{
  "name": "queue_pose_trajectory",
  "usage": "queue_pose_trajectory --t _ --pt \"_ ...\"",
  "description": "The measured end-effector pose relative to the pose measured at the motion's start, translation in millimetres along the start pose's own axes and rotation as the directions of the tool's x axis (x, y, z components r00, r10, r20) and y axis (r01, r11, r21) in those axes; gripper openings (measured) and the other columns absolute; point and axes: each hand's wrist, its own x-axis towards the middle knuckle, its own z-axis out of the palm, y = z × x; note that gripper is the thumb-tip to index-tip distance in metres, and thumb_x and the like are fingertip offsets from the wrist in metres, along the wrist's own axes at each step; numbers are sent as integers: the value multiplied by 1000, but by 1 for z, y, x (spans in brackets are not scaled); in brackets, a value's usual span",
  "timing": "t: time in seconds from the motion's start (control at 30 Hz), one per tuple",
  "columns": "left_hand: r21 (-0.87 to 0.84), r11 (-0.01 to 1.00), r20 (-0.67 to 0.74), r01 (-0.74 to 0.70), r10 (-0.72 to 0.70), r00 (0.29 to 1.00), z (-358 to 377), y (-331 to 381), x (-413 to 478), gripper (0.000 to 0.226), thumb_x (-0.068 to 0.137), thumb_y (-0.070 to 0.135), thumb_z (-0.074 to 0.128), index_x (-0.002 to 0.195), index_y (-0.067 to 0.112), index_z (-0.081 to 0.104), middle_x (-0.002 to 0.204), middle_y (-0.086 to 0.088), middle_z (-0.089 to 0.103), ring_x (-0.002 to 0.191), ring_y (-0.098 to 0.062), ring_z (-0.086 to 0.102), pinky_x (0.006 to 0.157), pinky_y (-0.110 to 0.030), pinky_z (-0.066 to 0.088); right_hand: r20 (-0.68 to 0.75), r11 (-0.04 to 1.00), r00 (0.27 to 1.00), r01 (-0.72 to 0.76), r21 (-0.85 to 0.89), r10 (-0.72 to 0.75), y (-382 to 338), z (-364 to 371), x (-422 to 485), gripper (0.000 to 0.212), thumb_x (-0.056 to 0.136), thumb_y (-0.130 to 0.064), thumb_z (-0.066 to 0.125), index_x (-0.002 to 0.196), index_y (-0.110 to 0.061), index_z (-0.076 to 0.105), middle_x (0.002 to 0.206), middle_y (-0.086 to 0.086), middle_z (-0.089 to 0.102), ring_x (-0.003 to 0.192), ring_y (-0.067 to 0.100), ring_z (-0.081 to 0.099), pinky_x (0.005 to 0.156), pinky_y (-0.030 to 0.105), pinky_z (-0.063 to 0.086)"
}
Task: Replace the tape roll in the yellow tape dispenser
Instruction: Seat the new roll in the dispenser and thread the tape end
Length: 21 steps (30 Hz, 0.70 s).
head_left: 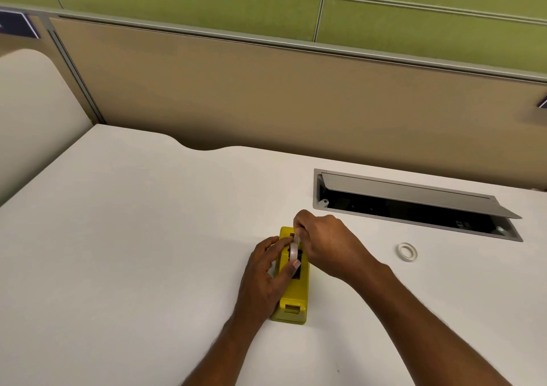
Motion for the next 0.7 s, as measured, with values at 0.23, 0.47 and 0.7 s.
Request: queue_pose_trajectory --t 0.23,0.47,0.7 --pt "13 1000 -7 -17 17 1000 1 -3 0 40 76 75 42 114 68 37 132 18 45 119 -7 47 94 -18 40 -10 1000 1000 24 0 -24 2 -2 0 13 97 -25 43 96 -16 53 73 4 61 59 18 54 51 30 42" --pt "2 1000 -30 -28 28 999 2 -2 1 34 80 66 46 113 71 38 128 16 49 116 -7 51 92 -19 44 -20 1000 1000 20 1 -20 3 -4 2 13 97 -24 42 95 -17 52 74 5 62 60 19 55 53 34 47" --pt "51 998 -16 -33 34 999 1 -4 0 41 77 64 52 115 63 37 126 23 42 113 -1 47 88 -9 35 -35 1000 999 9 23 -9 2 -3 2 10 97 -24 43 96 -17 51 76 4 63 62 18 56 54 33 48"
